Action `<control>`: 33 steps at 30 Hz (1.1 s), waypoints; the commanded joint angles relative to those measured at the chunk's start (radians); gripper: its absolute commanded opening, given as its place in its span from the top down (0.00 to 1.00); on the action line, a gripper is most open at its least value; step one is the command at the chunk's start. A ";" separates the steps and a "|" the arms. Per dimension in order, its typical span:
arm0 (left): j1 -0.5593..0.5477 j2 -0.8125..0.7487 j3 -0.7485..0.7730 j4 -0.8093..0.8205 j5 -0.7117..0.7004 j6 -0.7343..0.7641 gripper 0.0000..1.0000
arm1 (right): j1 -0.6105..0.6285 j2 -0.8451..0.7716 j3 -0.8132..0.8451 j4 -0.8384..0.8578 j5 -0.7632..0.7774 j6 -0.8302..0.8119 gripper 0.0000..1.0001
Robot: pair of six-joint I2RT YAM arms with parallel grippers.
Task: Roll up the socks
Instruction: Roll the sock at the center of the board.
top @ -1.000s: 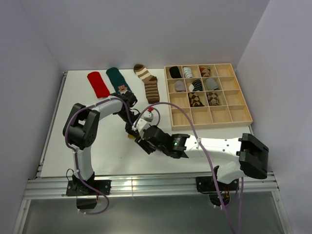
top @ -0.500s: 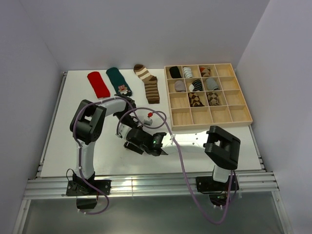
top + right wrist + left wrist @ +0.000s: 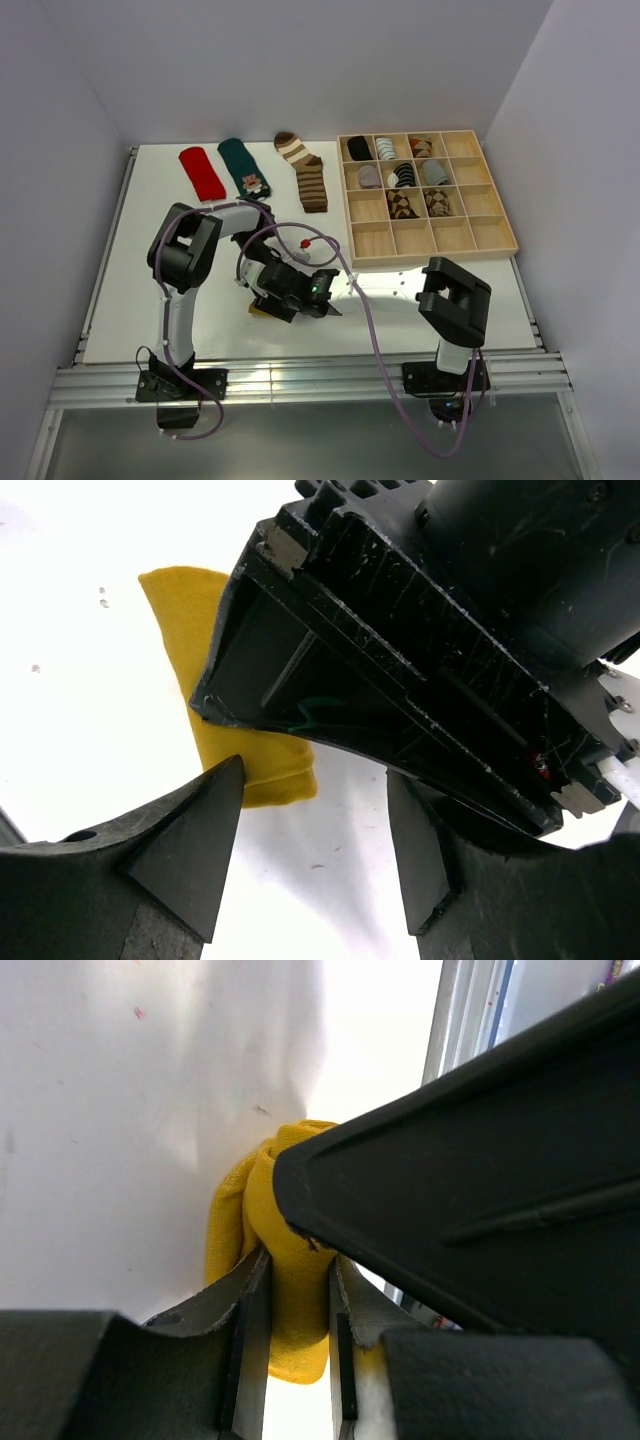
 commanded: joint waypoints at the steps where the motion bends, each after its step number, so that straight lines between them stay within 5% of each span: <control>1: -0.017 0.080 -0.047 0.169 -0.235 0.061 0.86 | -0.018 -0.013 0.066 0.014 -0.039 -0.003 0.34; 16: -0.017 0.079 -0.056 0.211 -0.247 0.025 0.87 | -0.013 -0.025 0.077 0.024 -0.160 0.087 0.33; 33: 0.006 0.065 -0.030 0.250 -0.158 -0.031 0.91 | 0.042 0.056 -0.006 0.161 -0.115 0.170 0.33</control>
